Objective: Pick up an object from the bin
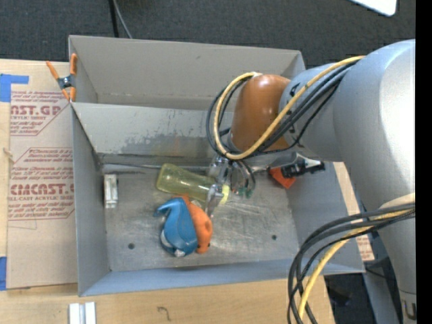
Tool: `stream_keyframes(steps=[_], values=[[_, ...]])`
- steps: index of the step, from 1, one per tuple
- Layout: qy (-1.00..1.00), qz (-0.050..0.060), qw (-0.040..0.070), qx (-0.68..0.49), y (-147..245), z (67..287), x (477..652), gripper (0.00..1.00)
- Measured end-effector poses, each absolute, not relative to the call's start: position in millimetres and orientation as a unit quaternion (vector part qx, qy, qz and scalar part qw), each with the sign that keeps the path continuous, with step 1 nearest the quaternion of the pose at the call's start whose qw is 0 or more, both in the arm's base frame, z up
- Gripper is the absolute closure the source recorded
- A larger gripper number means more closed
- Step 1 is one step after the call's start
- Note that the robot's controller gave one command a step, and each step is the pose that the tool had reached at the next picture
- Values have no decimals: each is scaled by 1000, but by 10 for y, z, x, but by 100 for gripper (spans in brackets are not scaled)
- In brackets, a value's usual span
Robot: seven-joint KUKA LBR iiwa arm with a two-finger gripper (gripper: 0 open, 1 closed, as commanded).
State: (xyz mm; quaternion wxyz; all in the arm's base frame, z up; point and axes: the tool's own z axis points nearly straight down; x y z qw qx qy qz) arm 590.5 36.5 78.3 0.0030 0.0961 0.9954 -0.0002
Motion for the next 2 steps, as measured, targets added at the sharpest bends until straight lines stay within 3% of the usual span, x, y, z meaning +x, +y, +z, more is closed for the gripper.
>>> stream_keyframes(steps=[1,2], values=[[995,-1,-3,96,368,974,5879,100],[995,0,1,96,371,1136,5900,100]])
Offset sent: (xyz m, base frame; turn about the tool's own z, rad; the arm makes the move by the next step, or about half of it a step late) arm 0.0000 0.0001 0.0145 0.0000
